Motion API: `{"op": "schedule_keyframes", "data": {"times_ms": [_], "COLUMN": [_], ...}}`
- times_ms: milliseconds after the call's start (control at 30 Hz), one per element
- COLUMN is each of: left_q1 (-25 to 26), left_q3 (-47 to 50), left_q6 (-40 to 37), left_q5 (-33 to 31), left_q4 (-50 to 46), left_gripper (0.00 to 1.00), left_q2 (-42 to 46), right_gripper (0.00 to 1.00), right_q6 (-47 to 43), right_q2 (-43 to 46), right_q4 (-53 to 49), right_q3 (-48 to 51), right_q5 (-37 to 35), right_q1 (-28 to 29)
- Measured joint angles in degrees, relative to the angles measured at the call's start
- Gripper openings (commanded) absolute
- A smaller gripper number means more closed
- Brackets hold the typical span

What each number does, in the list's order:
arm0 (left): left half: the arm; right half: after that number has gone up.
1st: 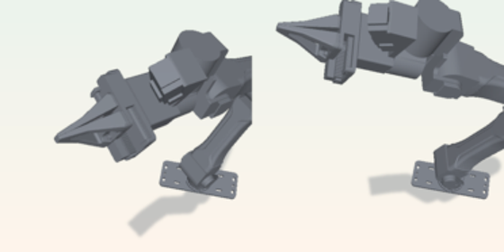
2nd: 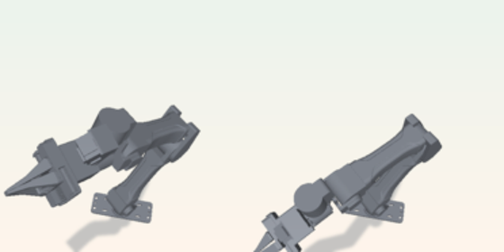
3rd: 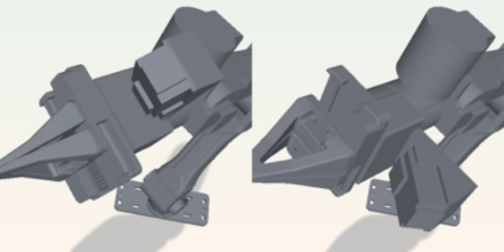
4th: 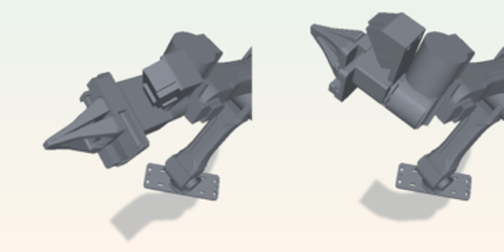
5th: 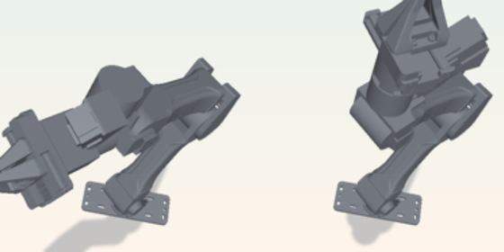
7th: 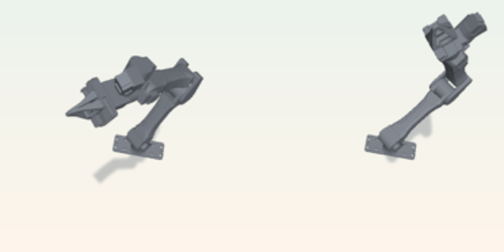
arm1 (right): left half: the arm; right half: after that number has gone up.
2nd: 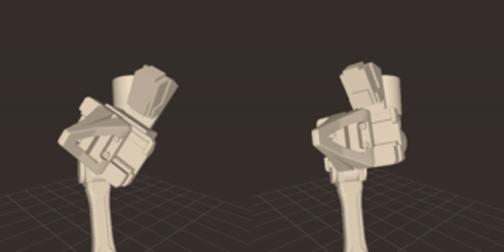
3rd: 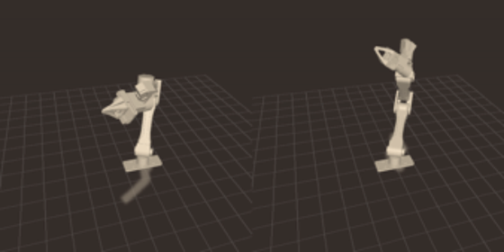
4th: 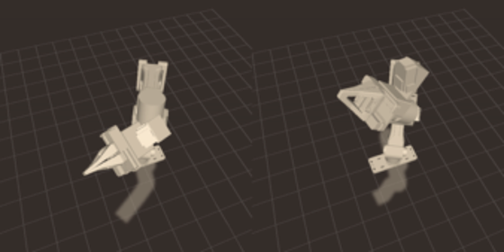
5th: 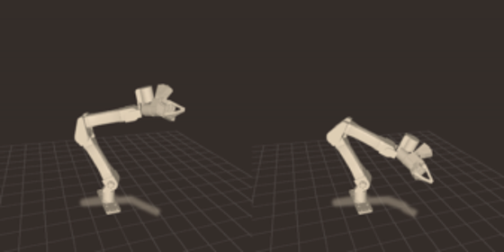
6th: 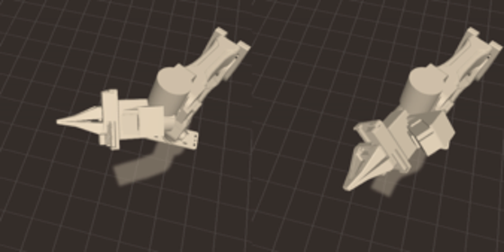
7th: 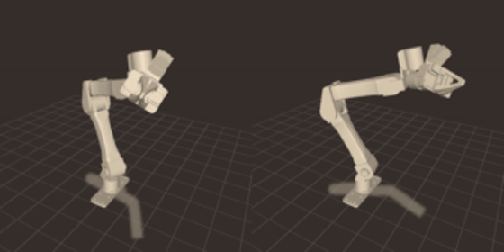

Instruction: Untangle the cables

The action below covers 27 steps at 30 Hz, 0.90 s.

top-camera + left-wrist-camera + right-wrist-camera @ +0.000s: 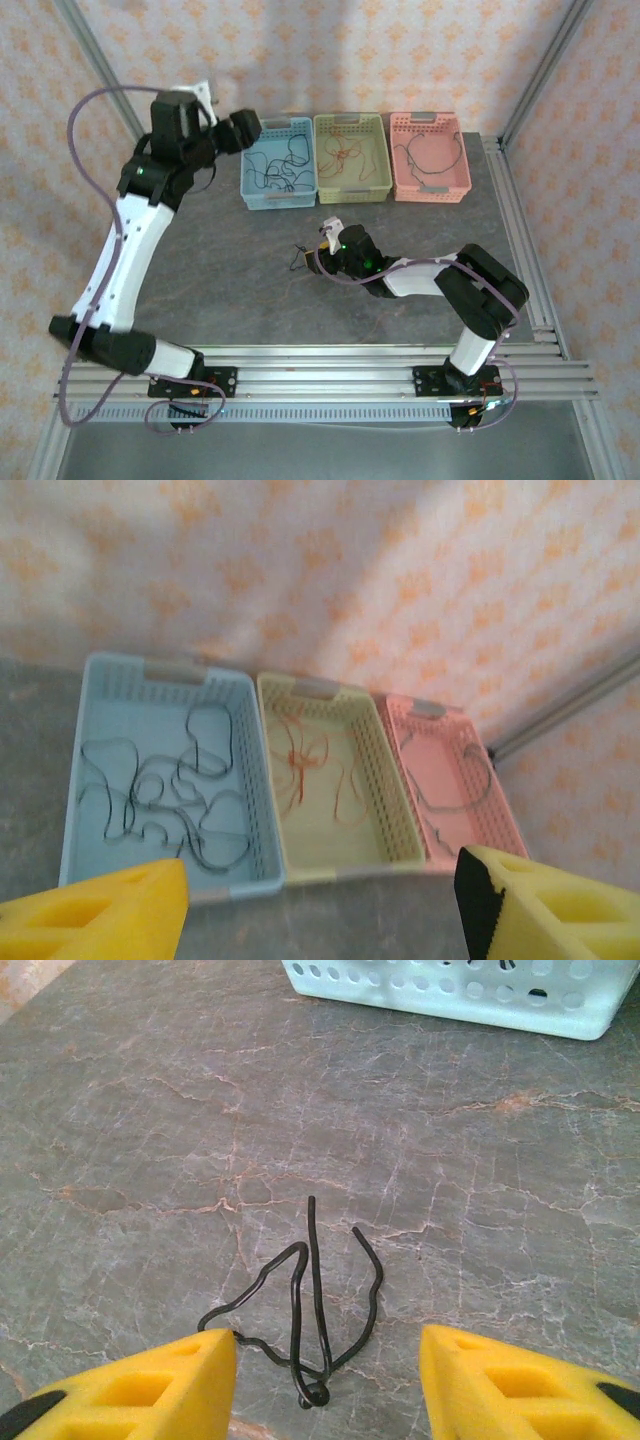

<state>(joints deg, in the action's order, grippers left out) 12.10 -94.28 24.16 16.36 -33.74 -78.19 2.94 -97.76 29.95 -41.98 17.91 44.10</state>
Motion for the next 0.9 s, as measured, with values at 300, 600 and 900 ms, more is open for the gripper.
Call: {"op": "schedule_keyframes", "data": {"times_ms": [300, 600, 900], "left_q1": [1.9, 6.3, 10.1], "left_q3": [29.4, 46.6, 49.5], "left_q6": [1.5, 4.8, 7.1], "left_q5": [2.8, 2.1, -0.4], "left_q4": [3.9, 13.0, 20.5], "left_gripper": [0.72, 0.71, 0.69], "left_q2": [12.5, 19.7, 10.0], "right_gripper": [0.51, 0.48, 0.35], "right_q6": [1.8, 3.9, 4.7], "right_q2": [-0.8, -4.5, -4.7], "right_q4": [-0.2, -2.1, -3.1], "right_q3": [-0.5, -3.3, -3.8], "right_q5": [-1.0, -1.5, -1.5], "right_q1": [0.0, 0.0, 0.0]}}
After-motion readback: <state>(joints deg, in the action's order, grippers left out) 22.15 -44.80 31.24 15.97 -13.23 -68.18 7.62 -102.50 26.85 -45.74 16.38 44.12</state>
